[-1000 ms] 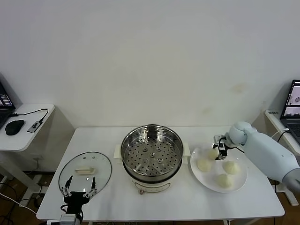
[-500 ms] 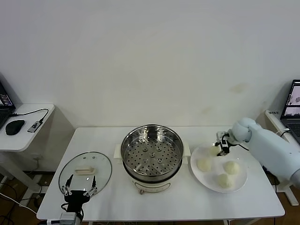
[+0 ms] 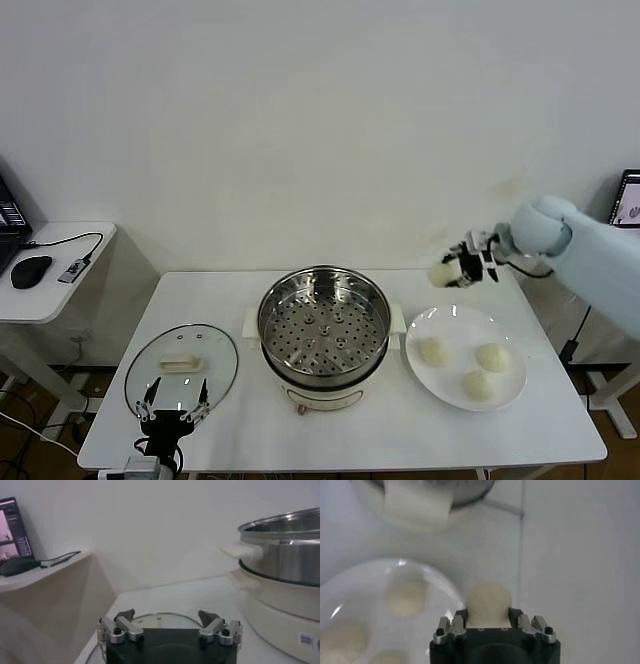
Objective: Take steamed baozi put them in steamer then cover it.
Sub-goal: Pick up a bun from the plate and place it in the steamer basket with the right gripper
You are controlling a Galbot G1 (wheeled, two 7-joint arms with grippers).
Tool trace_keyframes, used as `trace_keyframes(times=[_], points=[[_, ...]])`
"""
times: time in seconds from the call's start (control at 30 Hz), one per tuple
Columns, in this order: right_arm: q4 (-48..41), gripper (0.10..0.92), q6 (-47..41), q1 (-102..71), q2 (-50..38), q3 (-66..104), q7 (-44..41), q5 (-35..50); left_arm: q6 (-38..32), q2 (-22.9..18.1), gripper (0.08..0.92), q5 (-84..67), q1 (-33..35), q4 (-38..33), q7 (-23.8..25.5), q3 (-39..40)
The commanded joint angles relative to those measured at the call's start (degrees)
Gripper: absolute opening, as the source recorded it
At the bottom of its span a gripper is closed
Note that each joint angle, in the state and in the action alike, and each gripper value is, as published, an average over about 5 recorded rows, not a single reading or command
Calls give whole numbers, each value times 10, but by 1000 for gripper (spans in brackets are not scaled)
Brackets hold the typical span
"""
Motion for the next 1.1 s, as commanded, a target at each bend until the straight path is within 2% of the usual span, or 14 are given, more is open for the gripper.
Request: trace_keyframes(times=[0.03,0.27,0.5,0.83,1.1], points=[[54,526,22,148,55,-114,11,88,-3,2,823,-21,0,-2,2,-1],[35,534,110,139,153,-156,31,66,-6,3,823,-21,1,-7,5,0],[-14,533,207,118,240,-185,37,-14,-4,0,823,-18,-2,-12,6,-1],[-78,535,300,70,297,-185,44,-162,-5,-4,823,-16,-5,-14,5,-2],[-108,535,325,33,307,-181,43,-224,-5,-3,823,-16,-6,-16,5,-6]])
